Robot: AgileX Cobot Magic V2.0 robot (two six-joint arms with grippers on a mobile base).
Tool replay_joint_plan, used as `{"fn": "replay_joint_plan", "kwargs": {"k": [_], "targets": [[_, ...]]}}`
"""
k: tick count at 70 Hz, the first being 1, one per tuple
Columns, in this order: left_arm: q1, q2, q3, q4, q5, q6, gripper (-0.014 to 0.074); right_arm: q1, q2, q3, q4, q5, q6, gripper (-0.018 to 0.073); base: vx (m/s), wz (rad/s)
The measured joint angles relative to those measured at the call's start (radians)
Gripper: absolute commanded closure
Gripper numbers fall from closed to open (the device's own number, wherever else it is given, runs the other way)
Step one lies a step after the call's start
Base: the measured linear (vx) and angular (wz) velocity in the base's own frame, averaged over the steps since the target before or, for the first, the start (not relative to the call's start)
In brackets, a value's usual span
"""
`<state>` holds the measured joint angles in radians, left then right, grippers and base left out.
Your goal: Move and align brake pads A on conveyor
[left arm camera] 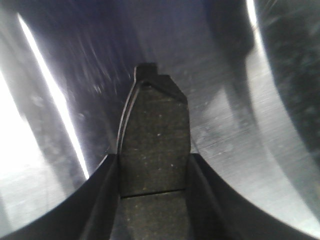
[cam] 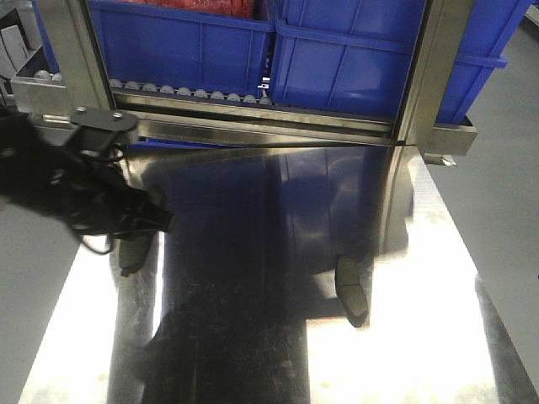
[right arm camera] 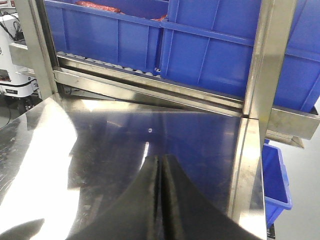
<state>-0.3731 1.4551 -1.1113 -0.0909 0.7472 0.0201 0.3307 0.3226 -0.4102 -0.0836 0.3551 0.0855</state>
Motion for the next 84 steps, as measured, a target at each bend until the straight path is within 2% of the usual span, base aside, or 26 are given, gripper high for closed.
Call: {"fn": "replay_joint_plan", "kwargs": {"k": [24, 42, 57, 67, 84], "targets": [[0.0, -0.422, 0.341, 0.0, -0.159, 0.022, 0.0594, 0.0, 0.0, 0.0, 0.0, 0.0, 0.0, 0.0566, 0.0, 0.0], [0.0, -0.785, 0.607, 0.0, -0.345, 0.022, 0.0594, 0.0, 0.0, 0.0, 0.0, 0.0, 0.0, 0.0566, 0.0, 0.0], [0.0, -1.079, 0.756, 0.0, -0.435, 0.024, 0.0594, 0.0, 0.0, 0.0, 0.0, 0.0, 0.0, 0.0566, 0.0, 0.0], [0.0, -1.175, 0.79, 0.0, -0.465, 0.025, 0.0594, 0.0, 0.0, 0.0, 0.0, 0.0, 0.0, 0.0566, 0.0, 0.0], [0.0, -1.188, 0.79, 0.0, -0.486, 0.025, 0.0594, 0.0, 0.0, 0.0, 0.0, 0.0, 0.0, 0.0566, 0.0, 0.0]]}}
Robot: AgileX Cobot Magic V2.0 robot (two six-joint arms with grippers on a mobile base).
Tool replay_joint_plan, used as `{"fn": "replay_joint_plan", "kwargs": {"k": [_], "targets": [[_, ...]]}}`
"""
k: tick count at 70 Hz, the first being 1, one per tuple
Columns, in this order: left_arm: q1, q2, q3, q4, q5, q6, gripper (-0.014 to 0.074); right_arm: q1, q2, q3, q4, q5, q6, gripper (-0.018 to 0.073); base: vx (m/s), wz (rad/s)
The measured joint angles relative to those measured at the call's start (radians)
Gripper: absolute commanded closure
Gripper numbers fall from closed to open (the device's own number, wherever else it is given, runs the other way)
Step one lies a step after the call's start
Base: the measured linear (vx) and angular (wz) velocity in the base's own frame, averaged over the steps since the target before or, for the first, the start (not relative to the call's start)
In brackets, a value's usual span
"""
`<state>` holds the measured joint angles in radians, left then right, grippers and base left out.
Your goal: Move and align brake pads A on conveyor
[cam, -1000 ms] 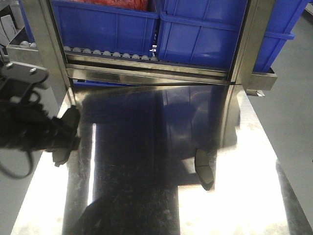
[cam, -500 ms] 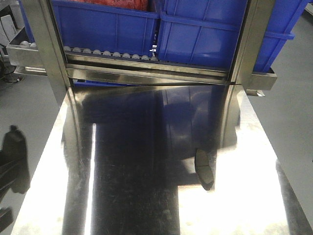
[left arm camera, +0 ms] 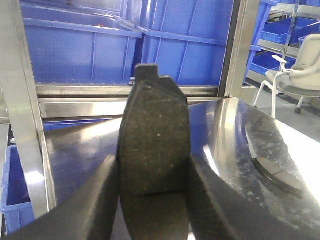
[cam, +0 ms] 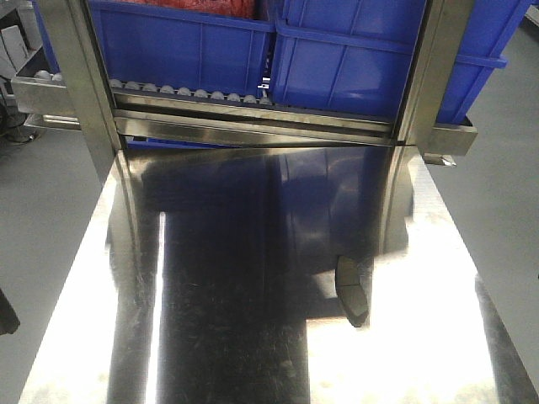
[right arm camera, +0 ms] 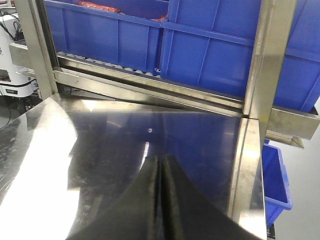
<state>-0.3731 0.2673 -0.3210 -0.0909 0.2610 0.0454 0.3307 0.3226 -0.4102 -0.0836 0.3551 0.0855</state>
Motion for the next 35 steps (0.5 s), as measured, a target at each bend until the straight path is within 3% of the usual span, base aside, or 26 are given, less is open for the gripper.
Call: {"fn": "replay_joint_plan", "kwargs": {"k": [35], "targets": [[0.0, 0.0, 0.0, 0.0, 0.0, 0.0, 0.0594, 0.0, 0.0, 0.0, 0.0, 0.0, 0.0, 0.0566, 0.0, 0.0]]}}
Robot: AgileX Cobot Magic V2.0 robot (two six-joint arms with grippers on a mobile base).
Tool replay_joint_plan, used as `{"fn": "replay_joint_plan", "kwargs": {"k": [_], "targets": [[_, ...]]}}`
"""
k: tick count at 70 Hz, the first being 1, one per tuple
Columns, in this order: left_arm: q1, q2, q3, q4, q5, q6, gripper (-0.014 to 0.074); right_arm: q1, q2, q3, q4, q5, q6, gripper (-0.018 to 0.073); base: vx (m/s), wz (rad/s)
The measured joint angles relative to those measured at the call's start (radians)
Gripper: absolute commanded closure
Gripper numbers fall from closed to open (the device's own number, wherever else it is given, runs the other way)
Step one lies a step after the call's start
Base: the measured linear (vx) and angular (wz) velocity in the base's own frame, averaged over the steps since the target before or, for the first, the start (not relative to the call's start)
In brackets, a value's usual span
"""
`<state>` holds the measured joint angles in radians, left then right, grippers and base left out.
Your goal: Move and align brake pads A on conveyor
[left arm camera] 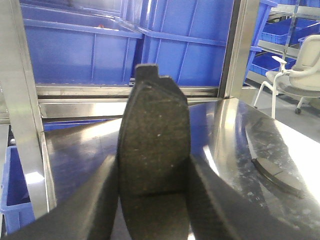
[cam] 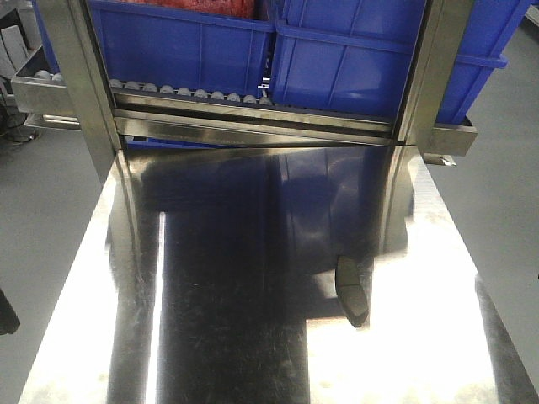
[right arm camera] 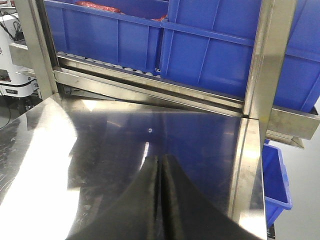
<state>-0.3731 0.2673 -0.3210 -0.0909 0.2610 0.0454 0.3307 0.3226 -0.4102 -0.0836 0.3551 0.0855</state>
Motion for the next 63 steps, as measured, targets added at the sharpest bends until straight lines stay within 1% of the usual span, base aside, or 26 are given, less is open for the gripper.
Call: {"fn": "replay_joint_plan", "kwargs": {"k": [40, 47, 52, 56, 60, 61, 63], "targets": [[0.0, 0.0, 0.0, 0.0, 0.0, 0.0, 0.0594, 0.0, 0.0, 0.0, 0.0, -0.017, 0.0, 0.0566, 0.0, 0.0], [0.0, 0.0, 0.0, 0.0, 0.0, 0.0, 0.0594, 0.0, 0.0, 0.0, 0.0, -0.036, 0.0, 0.0547, 0.0, 0.0], [0.0, 0.0, 0.0, 0.0, 0.0, 0.0, 0.0594, 0.0, 0.0, 0.0, 0.0, -0.04, 0.0, 0.0498, 0.0, 0.0], [0.0, 0.0, 0.0, 0.0, 0.0, 0.0, 0.0594, 0.0, 0.0, 0.0, 0.0, -0.045, 0.0, 0.0419, 0.0, 0.0], [0.0, 0.0, 0.0, 0.0, 0.0, 0.0, 0.0594, 0.0, 0.0, 0.0, 0.0, -0.047, 0.0, 0.03, 0.0, 0.0], [0.0, 0.0, 0.0, 0.0, 0.0, 0.0, 0.0594, 0.0, 0.0, 0.0, -0.002, -0.047, 0.0, 0.0252, 0.0, 0.0], [0.0, 0.0, 0.0, 0.0, 0.0, 0.0, 0.0594, 0.0, 0.0, 0.0, -0.006, -0.048, 0.0, 0.0186, 0.0, 0.0]]}}
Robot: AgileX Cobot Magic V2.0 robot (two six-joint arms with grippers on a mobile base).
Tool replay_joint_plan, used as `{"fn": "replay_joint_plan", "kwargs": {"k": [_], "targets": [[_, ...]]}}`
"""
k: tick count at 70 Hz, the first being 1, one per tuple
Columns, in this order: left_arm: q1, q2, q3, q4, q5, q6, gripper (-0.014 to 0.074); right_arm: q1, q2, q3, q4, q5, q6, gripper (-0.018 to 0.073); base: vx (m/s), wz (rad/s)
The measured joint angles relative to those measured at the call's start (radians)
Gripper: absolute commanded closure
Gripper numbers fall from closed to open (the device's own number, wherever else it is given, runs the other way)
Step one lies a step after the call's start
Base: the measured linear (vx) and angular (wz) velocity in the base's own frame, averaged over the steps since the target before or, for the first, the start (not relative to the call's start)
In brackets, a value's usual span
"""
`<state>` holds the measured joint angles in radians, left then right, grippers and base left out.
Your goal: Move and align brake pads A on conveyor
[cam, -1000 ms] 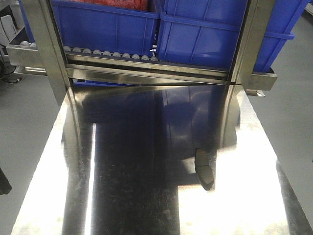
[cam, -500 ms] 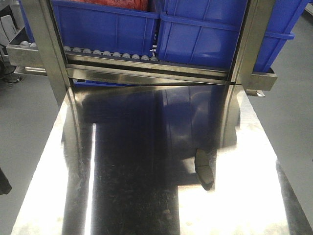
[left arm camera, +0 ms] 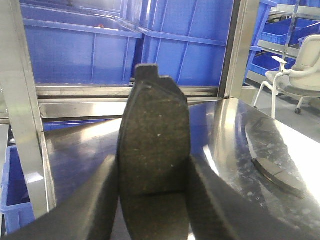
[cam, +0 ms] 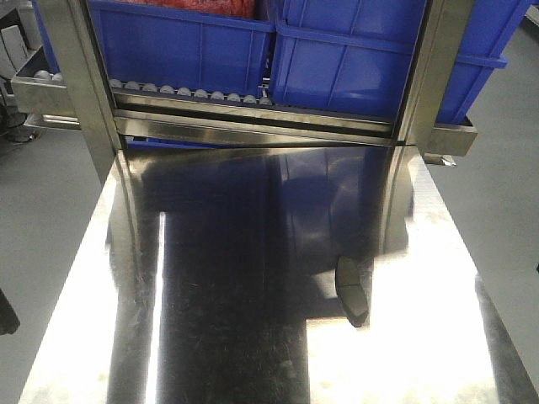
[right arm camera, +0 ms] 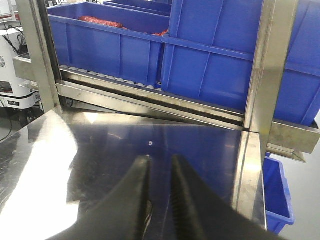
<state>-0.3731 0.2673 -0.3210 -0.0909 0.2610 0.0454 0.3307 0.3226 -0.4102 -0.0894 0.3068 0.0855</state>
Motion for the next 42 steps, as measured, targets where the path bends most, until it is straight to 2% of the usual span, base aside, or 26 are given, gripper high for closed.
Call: {"fn": "replay_joint_plan", "kwargs": {"k": [6, 12, 33, 42], "targets": [[0.0, 0.0, 0.0, -0.001, 0.0, 0.0, 0.0594, 0.0, 0.0, 0.0, -0.024, -0.006, 0.0, -0.0019, 0.0, 0.0], [0.0, 0.0, 0.0, -0.001, 0.0, 0.0, 0.0594, 0.0, 0.0, 0.0, -0.043, -0.006, 0.0, -0.0172, 0.0, 0.0], [0.0, 0.0, 0.0, -0.001, 0.0, 0.0, 0.0594, 0.0, 0.011, -0.003, -0.05, -0.006, 0.0, -0.0135, 0.0, 0.0], [0.0, 0.0, 0.0, -0.001, 0.0, 0.0, 0.0594, 0.0, 0.123, -0.049, -0.05, 0.032, 0.005, -0.0133, 0.0, 0.0]]}}
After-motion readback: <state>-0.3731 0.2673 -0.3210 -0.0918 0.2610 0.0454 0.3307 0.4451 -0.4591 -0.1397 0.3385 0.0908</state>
